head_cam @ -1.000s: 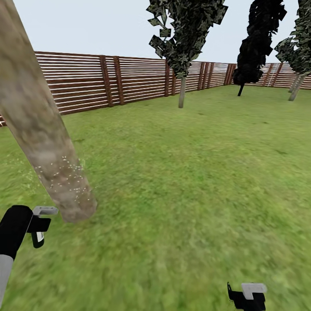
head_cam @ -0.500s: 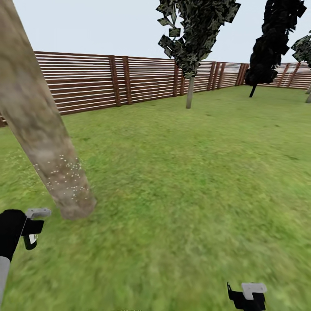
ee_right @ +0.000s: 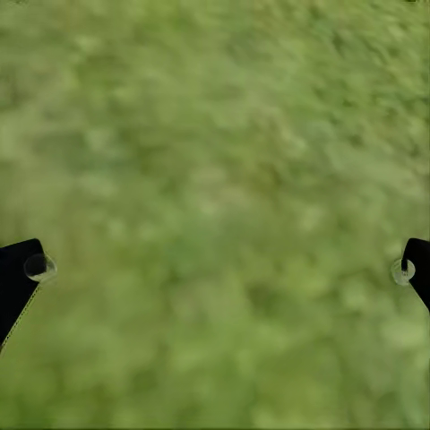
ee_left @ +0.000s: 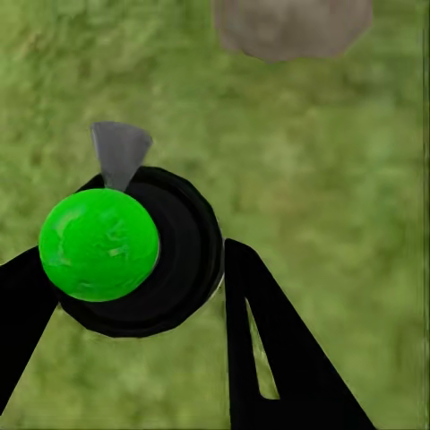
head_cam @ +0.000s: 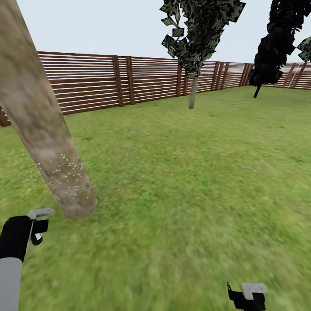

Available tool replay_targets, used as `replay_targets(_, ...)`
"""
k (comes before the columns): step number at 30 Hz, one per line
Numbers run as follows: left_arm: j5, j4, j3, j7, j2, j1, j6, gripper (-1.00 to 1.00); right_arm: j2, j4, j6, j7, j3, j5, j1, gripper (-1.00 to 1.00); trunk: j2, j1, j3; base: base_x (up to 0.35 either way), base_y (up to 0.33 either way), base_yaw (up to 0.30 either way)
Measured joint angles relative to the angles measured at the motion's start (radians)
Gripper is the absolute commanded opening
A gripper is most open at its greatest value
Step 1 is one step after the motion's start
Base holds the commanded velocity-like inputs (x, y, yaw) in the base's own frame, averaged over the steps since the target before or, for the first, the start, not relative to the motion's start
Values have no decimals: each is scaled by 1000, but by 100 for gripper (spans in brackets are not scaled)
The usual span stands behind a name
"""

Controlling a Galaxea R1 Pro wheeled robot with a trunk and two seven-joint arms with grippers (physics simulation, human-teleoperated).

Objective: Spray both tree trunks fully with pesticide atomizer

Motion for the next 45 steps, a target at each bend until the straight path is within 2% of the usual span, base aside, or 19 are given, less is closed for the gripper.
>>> replay_targets(7,-1,4,0,1,-12,0,-6,-100,0,0,0,0,-1,0,0,100,0,0,0,193,-158,17)
replay_targets(12,7,6,0,1,-13,0,-6,-100,0,0,0,0,0,0,0,100,0,0,0,74,-261,251)
replay_targets(17,6,40,-3,0,-39,0,-7,-100,0,0,0,0,-1,0,0,100,0,0,0,251,-190,48)
replay_targets(24,3,40,-3,-1,-44,0,-7,-100,0,0,0,0,-1,0,0,100,0,0,0,209,-92,1)
replay_targets(26,-6,44,2,-3,-35,9,-9,-100,0,0,0,0,-1,0,0,100,0,0,0,10,-3,0)
replay_targets(31,-5,46,6,-2,-26,121,-95,-100,0,0,0,0,-1,0,0,100,0,0,0,1,0,0)
replay_targets(36,-5,38,10,0,-22,131,-101,-100,0,0,0,0,-1,0,0,100,0,0,0,0,0,0)
replay_targets(39,2,29,22,-1,12,124,-92,-100,0,0,0,0,-1,0,0,100,0,0,0,0,0,0)
replay_targets(45,6,9,23,0,9,125,-97,-100,0,0,0,0,-1,0,0,100,0,0,0,0,0,0)
